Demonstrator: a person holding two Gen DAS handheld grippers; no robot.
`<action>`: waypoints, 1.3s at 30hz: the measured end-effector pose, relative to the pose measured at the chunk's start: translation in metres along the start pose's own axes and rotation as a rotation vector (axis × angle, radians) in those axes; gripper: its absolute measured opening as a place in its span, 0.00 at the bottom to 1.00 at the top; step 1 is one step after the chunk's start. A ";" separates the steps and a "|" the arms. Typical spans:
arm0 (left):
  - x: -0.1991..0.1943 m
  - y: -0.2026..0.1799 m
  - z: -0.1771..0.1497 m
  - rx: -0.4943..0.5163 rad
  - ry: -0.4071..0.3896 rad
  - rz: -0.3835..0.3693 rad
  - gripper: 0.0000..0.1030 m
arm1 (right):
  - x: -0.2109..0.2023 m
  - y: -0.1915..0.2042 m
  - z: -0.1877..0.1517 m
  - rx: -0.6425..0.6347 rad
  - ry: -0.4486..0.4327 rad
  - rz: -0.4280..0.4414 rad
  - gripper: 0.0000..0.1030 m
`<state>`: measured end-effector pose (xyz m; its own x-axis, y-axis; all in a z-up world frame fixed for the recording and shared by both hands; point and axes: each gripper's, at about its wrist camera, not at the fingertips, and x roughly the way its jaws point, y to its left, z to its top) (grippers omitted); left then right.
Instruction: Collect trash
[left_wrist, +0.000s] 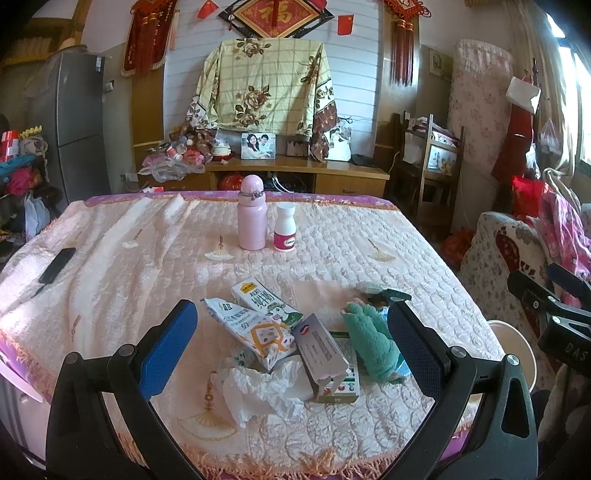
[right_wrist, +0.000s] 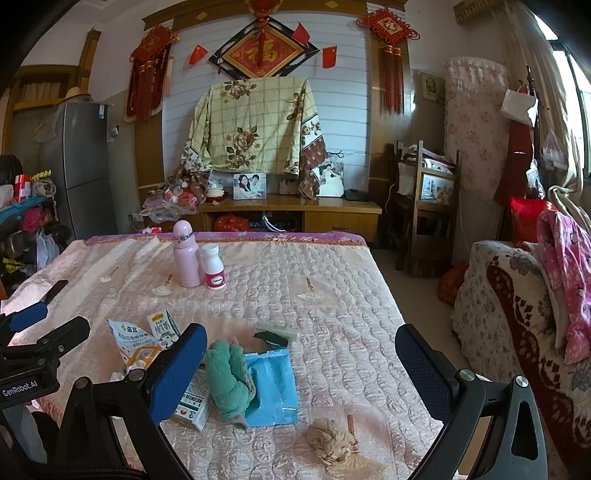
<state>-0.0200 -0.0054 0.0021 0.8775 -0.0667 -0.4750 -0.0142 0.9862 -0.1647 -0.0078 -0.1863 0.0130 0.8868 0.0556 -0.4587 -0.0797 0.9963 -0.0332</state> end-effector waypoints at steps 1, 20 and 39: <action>0.000 0.001 0.000 -0.008 -0.004 -0.007 0.99 | 0.001 0.000 -0.001 0.000 0.003 0.001 0.98; 0.009 0.018 -0.005 0.009 0.071 -0.039 0.99 | 0.008 -0.006 -0.002 0.019 0.033 0.017 0.98; 0.022 0.041 -0.017 0.011 0.145 -0.007 0.99 | 0.012 -0.004 0.000 -0.007 0.073 0.038 0.98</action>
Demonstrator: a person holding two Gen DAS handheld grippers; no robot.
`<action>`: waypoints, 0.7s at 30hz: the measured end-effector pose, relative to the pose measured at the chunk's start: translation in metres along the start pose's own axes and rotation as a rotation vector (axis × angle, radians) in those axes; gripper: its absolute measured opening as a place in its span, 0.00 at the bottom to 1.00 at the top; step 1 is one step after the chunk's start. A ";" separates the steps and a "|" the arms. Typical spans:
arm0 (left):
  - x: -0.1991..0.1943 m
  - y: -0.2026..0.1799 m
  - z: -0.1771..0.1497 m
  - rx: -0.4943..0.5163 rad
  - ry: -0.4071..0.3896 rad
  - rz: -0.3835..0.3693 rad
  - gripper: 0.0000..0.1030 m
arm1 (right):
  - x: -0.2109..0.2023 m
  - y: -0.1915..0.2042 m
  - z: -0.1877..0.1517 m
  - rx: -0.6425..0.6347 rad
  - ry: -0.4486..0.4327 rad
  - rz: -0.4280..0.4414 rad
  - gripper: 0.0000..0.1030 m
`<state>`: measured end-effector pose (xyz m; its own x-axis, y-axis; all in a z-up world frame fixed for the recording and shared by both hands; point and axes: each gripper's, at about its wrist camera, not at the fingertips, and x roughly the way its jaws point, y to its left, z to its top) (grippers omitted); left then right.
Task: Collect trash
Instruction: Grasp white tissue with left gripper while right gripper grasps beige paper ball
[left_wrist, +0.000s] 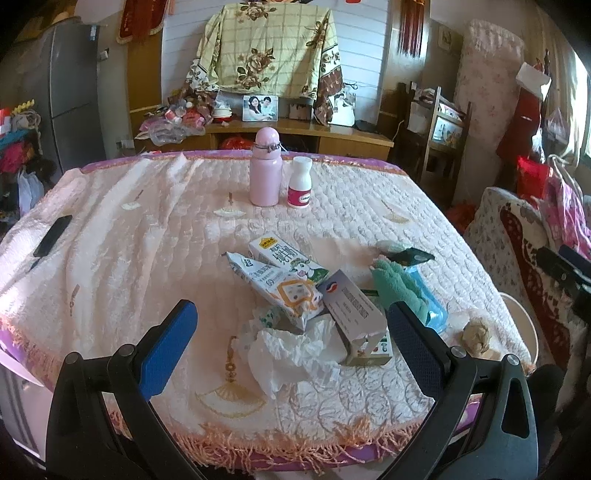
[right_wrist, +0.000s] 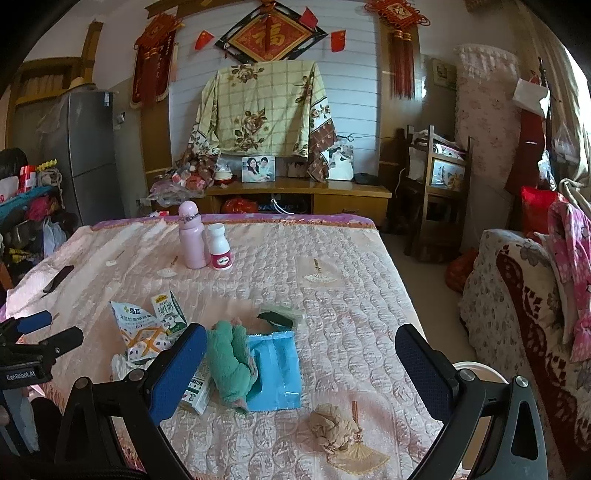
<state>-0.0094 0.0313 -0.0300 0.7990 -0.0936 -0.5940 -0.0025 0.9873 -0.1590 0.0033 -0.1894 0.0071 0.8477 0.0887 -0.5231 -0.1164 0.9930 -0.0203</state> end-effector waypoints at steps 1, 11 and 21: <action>0.001 0.000 -0.001 0.001 0.004 0.001 0.99 | 0.001 0.000 0.000 0.000 0.002 0.001 0.98; 0.007 0.003 -0.004 0.002 0.036 0.021 0.99 | 0.004 0.002 -0.003 -0.022 0.030 0.011 0.98; 0.011 0.005 -0.008 0.018 0.059 0.040 0.99 | 0.009 0.001 -0.006 -0.026 0.067 0.041 0.98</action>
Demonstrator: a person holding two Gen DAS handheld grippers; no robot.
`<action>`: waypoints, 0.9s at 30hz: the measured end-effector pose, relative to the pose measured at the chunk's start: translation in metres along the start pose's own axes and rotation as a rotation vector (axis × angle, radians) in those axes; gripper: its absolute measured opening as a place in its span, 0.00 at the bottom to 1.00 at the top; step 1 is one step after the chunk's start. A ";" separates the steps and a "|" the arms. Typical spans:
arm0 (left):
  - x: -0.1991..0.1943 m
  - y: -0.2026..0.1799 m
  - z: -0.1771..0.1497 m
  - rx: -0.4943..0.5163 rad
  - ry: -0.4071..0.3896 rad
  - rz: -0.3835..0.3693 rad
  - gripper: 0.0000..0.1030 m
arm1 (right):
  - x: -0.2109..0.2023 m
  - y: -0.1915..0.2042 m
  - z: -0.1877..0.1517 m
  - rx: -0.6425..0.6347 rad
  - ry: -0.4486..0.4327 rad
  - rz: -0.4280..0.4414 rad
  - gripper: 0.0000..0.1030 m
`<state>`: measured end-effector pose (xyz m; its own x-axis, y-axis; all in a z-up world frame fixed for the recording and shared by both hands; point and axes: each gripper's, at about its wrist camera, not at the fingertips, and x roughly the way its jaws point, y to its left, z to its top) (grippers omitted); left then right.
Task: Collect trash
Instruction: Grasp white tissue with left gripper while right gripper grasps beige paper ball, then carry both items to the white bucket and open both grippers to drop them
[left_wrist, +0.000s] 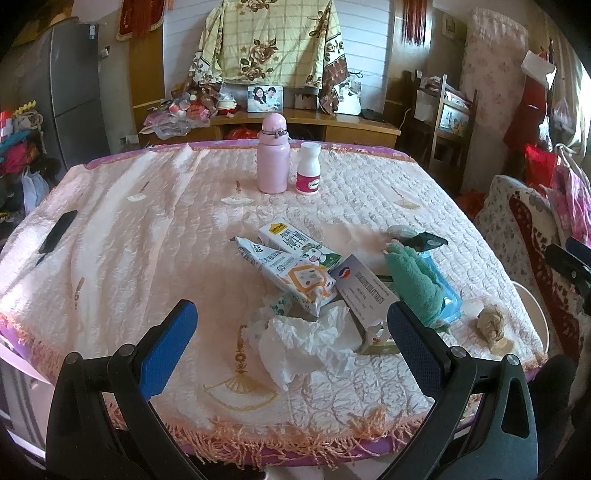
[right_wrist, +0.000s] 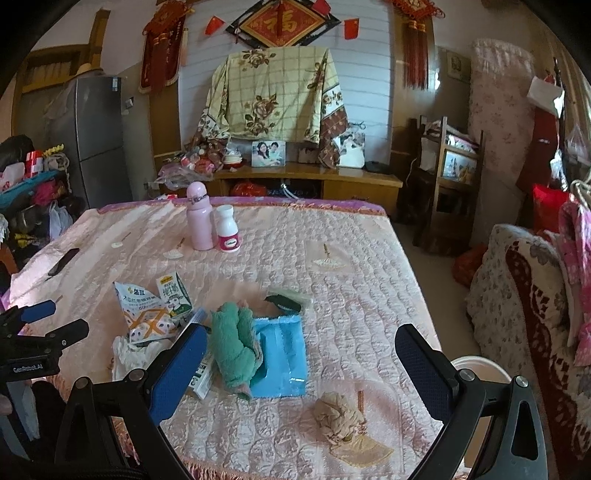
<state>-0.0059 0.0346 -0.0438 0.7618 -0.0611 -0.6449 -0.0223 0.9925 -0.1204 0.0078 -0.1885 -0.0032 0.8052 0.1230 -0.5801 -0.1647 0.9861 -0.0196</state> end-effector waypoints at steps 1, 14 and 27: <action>0.000 0.000 -0.001 0.003 0.006 0.002 0.99 | 0.001 -0.002 -0.001 0.001 0.010 0.005 0.98; 0.053 0.008 -0.031 0.068 0.186 -0.064 0.98 | 0.049 -0.062 -0.059 0.027 0.311 0.083 0.84; 0.105 0.003 -0.035 0.056 0.352 -0.195 0.31 | 0.117 -0.073 -0.093 0.133 0.453 0.167 0.30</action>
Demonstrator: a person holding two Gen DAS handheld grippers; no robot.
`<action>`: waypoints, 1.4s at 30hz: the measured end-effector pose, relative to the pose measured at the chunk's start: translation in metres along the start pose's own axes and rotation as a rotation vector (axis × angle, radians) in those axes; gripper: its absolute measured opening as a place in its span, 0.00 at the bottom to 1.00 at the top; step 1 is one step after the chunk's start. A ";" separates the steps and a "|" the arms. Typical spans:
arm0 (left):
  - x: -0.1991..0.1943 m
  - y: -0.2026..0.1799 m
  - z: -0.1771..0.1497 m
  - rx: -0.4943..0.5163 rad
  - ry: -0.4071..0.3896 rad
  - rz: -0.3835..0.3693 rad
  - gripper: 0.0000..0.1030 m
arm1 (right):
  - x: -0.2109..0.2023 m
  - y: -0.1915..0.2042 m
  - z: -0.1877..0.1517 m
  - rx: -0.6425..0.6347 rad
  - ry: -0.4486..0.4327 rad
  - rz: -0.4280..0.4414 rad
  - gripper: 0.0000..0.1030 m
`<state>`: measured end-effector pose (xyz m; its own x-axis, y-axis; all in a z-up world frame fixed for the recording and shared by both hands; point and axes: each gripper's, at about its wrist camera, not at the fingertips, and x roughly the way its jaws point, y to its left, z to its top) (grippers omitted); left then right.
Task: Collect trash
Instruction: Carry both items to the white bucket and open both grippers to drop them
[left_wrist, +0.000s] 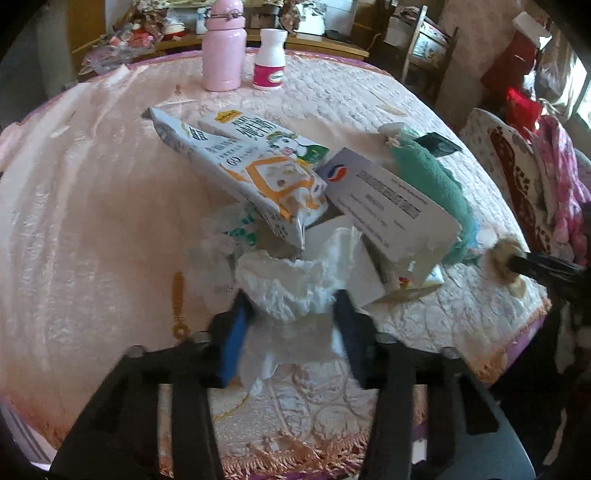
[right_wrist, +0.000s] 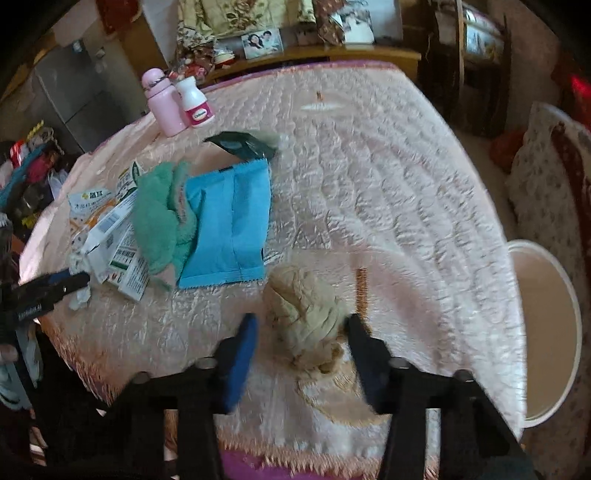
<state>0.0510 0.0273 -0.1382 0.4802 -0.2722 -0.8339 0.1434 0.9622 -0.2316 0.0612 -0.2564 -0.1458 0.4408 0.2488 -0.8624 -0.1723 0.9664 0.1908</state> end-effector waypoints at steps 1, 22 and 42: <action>-0.002 0.002 0.000 -0.010 0.009 -0.024 0.24 | 0.004 -0.001 0.000 0.008 0.004 0.005 0.26; -0.072 -0.140 0.047 0.220 0.011 -0.307 0.20 | -0.106 -0.077 -0.005 0.125 -0.155 0.015 0.23; 0.098 -0.384 0.083 0.297 0.176 -0.551 0.48 | -0.098 -0.256 -0.047 0.421 -0.106 -0.207 0.47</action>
<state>0.1145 -0.3700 -0.0892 0.1226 -0.6953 -0.7082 0.5733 0.6320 -0.5214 0.0207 -0.5314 -0.1324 0.5196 0.0323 -0.8538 0.2905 0.9331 0.2121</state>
